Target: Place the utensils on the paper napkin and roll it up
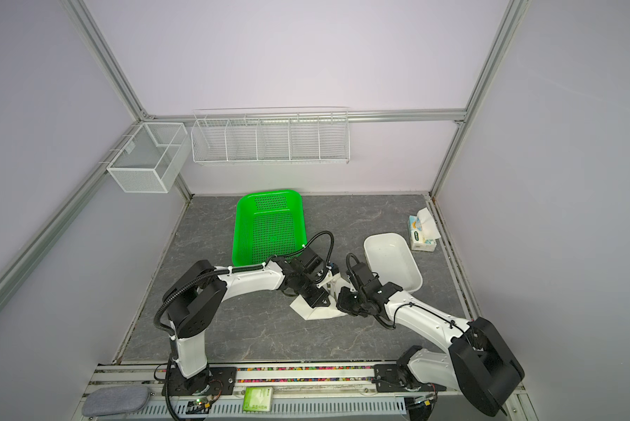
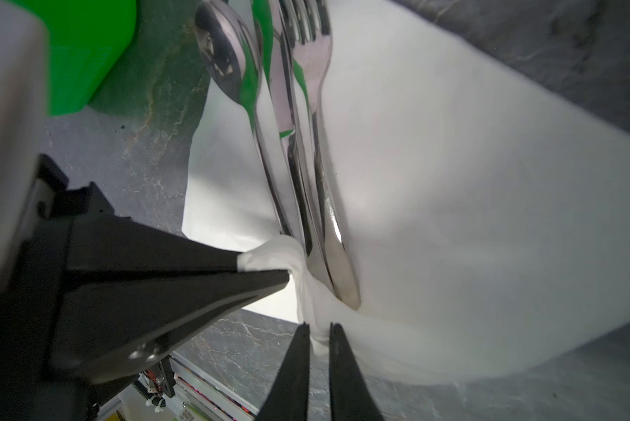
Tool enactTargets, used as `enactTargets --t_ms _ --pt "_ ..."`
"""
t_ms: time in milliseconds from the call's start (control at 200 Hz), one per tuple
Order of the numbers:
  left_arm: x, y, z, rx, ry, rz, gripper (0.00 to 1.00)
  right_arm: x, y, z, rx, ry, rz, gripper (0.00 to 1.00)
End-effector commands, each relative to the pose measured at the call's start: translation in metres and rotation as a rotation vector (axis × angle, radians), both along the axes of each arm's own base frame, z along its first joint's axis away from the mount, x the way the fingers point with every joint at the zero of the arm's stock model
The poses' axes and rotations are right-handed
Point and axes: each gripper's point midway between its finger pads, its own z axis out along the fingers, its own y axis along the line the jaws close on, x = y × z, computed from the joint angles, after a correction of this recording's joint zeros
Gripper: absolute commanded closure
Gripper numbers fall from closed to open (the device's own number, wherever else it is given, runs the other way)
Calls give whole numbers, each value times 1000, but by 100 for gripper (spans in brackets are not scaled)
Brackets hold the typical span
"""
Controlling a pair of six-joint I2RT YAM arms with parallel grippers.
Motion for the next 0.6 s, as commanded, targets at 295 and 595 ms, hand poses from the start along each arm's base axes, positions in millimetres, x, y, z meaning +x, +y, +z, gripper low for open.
enactTargets --t_ms 295,595 --pt "2 -8 4 -18 -8 -14 96 -7 24 2 126 -3 88 84" --pt "2 -7 3 -14 -8 -15 95 -4 16 -17 45 51 42 84"
